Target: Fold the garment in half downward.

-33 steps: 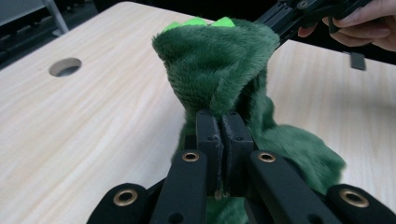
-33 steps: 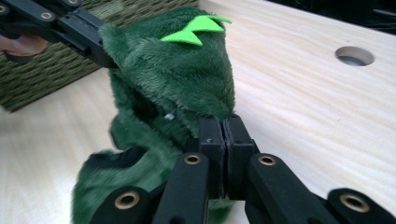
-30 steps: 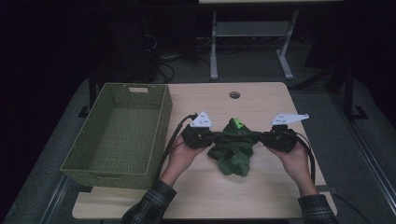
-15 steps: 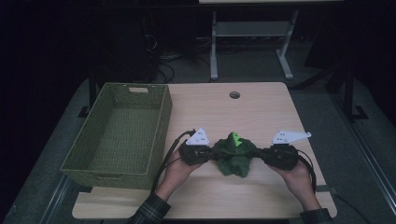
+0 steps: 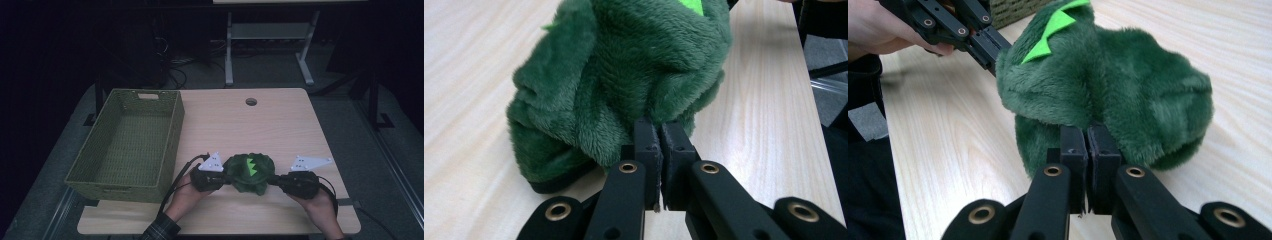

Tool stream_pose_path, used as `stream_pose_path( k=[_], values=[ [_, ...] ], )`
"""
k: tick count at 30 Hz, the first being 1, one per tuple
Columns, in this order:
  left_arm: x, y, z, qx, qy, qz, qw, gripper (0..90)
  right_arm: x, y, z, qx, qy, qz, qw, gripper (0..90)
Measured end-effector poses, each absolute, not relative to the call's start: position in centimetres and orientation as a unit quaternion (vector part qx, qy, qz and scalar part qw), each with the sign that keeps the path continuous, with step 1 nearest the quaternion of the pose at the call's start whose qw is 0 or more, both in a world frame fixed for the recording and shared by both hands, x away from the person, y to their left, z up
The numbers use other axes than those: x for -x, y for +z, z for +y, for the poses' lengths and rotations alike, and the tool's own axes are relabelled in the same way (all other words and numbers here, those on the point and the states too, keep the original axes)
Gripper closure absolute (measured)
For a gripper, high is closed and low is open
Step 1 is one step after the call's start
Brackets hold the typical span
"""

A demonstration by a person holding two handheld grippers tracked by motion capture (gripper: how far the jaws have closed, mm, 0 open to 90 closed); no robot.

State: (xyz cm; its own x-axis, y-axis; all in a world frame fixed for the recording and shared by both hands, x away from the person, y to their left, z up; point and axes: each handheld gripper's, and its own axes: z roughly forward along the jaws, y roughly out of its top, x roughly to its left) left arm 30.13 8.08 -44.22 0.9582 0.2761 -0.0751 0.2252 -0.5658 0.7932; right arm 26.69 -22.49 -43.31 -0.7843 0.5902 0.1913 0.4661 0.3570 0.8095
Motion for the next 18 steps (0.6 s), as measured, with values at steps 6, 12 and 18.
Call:
stream_pose_path(
  k=[6, 12, 18],
  values=[
    [-29.6, -45.6, 6.9, -0.898, 0.022, 0.131, 0.419, 87.1, -25.9, -44.4, -22.6, -0.325, 0.454, 0.828, 0.061, 87.4],
    [-30.0, -46.6, 6.2, -0.909, 0.041, 0.129, 0.395, 87.2, -26.2, -45.8, -22.0, -0.33, 0.423, 0.843, 0.046, 87.4],
    [-31.5, -46.9, 6.3, -0.909, 0.055, 0.14, 0.389, 87.4, -26.8, -46.8, -21.0, -0.323, 0.4, 0.856, 0.052, 87.4]
  ],
)
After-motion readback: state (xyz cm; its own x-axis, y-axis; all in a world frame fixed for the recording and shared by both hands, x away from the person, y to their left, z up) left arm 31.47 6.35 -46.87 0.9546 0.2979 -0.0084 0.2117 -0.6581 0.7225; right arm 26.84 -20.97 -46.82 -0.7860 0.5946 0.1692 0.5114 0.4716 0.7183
